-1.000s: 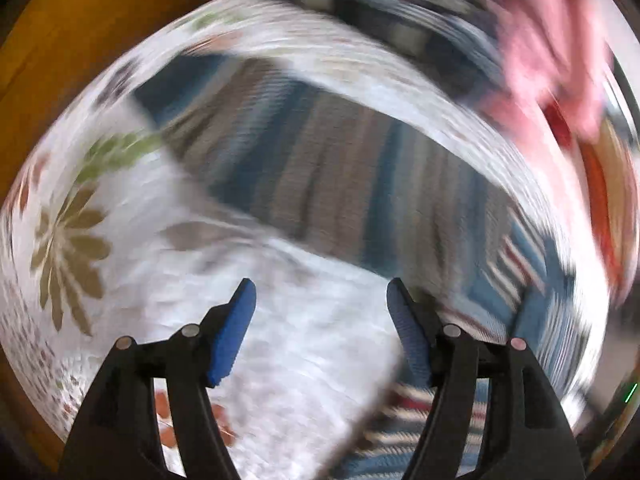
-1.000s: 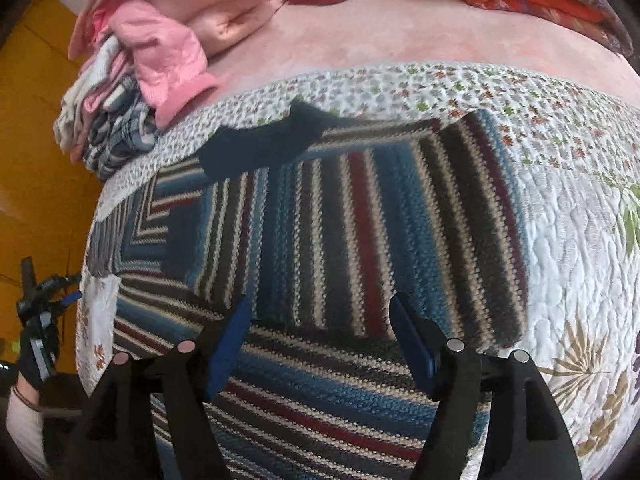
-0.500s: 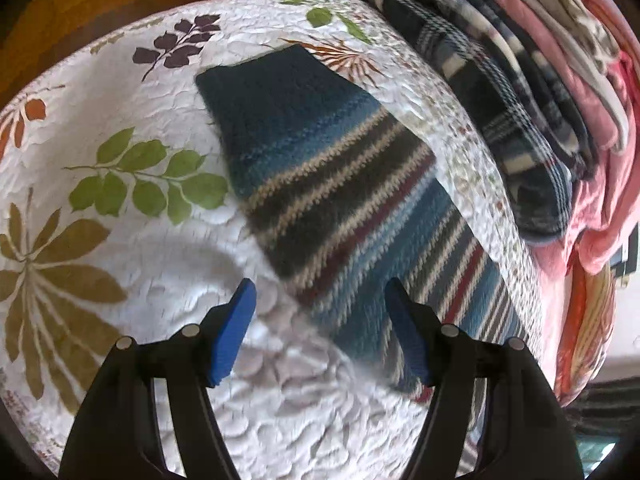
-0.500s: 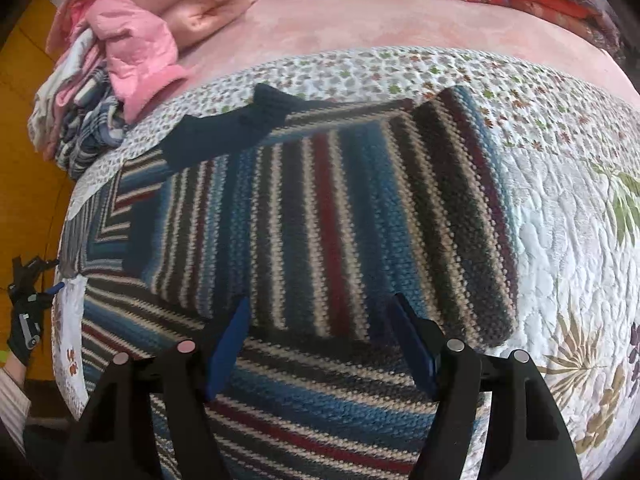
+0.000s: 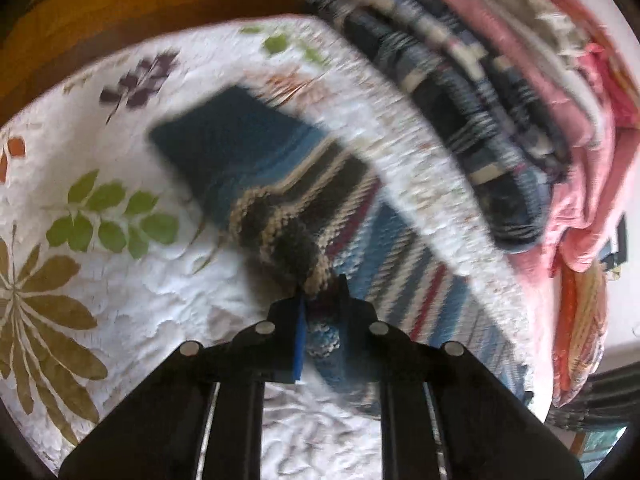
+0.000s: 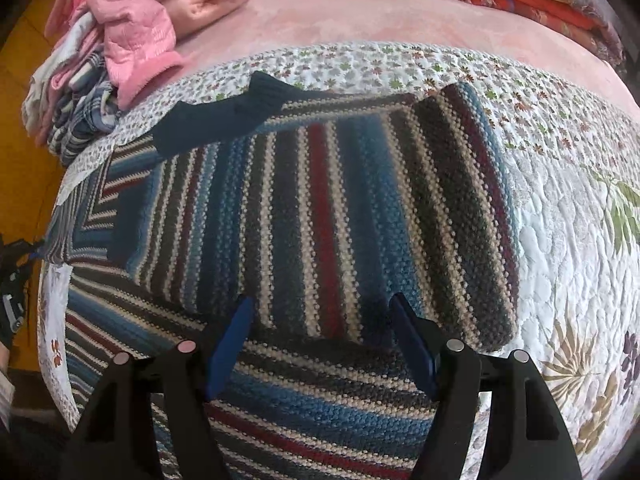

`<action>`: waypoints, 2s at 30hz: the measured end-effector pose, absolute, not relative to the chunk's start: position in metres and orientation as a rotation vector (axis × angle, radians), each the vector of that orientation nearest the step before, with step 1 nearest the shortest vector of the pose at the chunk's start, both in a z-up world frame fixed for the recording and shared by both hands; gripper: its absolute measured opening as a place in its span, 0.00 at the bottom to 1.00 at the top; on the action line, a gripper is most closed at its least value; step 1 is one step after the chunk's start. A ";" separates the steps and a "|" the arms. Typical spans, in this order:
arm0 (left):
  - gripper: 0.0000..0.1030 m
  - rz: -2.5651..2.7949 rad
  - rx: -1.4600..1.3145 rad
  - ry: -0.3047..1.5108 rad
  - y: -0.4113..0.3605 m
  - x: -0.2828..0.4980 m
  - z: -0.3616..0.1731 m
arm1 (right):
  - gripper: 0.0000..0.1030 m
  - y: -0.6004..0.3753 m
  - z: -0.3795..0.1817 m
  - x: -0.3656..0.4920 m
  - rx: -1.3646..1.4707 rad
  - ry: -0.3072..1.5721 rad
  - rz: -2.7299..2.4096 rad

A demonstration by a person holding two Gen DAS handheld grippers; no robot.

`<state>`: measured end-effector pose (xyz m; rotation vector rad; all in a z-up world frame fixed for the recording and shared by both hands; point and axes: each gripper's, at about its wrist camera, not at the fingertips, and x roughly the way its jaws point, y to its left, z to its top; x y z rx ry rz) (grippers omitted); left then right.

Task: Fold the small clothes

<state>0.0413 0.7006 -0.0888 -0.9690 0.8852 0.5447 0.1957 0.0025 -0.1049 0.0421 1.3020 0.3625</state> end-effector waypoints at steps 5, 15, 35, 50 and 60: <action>0.10 0.424 -0.909 0.838 0.661 0.059 -0.048 | 0.69 -0.001 -0.103 0.199 0.044 1.299 0.354; 0.10 0.176 -0.797 0.843 0.537 0.107 -0.012 | 0.69 -0.009 -0.091 0.204 0.060 1.270 0.350; 0.11 0.040 -0.626 1.009 0.350 0.155 -0.102 | 0.69 -0.018 -0.087 0.211 0.071 1.260 0.342; 0.24 -0.020 -0.636 1.303 0.372 0.091 -0.072 | 0.69 -0.003 -0.087 0.205 0.033 1.280 0.388; 0.36 0.214 -0.469 1.243 0.453 0.105 -0.058 | 0.69 0.067 -0.073 0.183 0.167 1.338 0.570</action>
